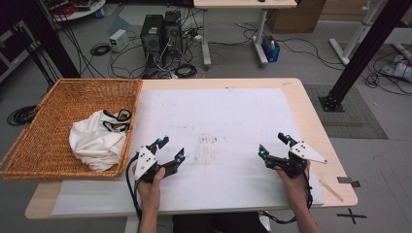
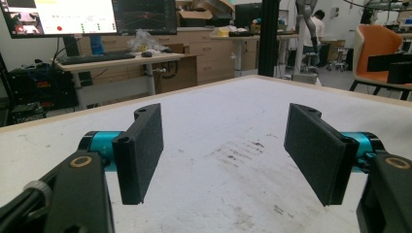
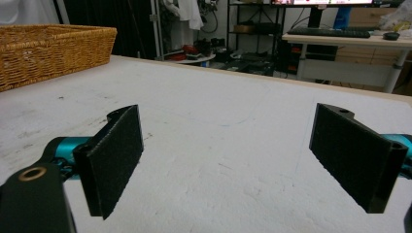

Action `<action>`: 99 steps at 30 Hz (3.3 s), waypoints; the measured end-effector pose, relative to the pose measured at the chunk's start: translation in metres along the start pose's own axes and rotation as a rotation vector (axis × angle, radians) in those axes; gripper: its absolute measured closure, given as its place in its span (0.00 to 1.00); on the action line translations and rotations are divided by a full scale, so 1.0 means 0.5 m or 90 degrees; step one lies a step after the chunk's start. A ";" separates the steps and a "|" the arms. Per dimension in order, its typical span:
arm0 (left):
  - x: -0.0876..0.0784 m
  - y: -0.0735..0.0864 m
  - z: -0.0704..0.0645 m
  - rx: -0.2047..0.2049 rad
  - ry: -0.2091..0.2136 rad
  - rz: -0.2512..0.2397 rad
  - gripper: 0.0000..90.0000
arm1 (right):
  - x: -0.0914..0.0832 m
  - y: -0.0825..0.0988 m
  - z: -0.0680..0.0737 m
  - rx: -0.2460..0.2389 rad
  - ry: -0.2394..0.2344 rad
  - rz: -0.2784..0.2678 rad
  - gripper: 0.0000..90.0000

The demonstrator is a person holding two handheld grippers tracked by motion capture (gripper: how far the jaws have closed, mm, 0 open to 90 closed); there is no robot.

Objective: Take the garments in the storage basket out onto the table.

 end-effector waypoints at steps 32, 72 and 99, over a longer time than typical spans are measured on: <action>-0.001 -0.033 -0.015 0.003 -0.016 0.042 0.31 | -0.001 0.000 0.000 0.008 0.001 -0.002 0.13; -0.152 -0.057 0.424 -0.068 -0.099 0.517 0.31 | -0.002 0.000 -0.001 0.005 0.004 -0.006 0.13; -0.109 0.021 0.519 -0.201 -0.140 0.553 0.03 | 0.000 0.000 -0.003 0.010 0.003 -0.005 0.13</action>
Point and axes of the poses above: each handheld gripper's, and its own axes: x roughly forward along the jaws, y roughly out of its underside, z roughly to its left, the point moved 3 cm from there along x, roughly forward along the jaws, and after that the axes turned 9 degrees about z, right-handed, at the moved point
